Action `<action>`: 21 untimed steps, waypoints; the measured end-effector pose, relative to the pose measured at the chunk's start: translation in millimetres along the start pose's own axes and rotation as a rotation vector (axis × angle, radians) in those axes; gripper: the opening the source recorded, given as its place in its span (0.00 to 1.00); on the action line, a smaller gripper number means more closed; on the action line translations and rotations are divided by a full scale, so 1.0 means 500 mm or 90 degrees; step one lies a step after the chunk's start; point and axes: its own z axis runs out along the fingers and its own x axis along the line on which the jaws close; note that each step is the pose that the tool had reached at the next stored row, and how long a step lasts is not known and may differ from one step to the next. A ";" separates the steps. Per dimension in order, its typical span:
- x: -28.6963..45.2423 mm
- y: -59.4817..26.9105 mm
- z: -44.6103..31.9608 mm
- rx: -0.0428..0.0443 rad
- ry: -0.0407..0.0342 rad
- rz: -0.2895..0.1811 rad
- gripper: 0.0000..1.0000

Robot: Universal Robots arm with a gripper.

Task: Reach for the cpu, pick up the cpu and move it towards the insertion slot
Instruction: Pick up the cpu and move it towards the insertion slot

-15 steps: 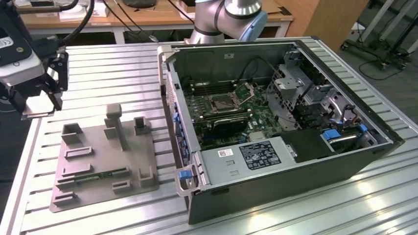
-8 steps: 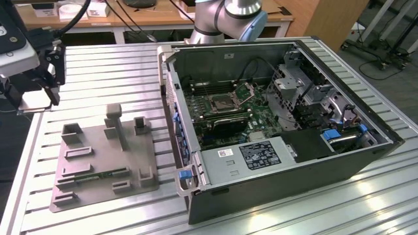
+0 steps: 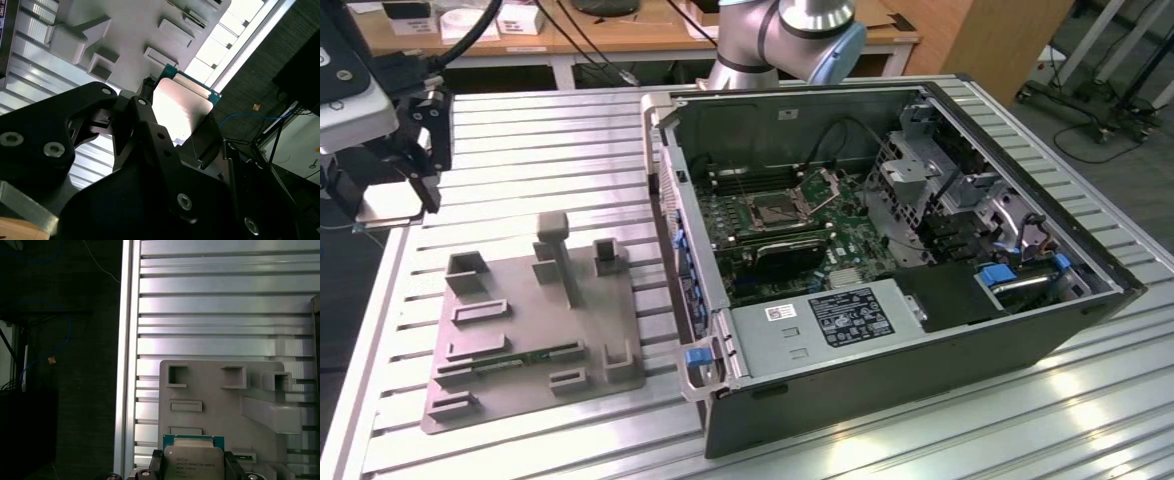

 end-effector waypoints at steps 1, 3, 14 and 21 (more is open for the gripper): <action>0.000 0.000 0.000 0.0000 0.0000 0.000 0.55; 0.000 0.000 0.000 0.0000 0.0000 0.000 0.55; -0.015 0.000 0.000 0.0000 0.0000 0.000 0.55; -0.017 0.001 -0.011 0.0000 0.0000 0.000 0.55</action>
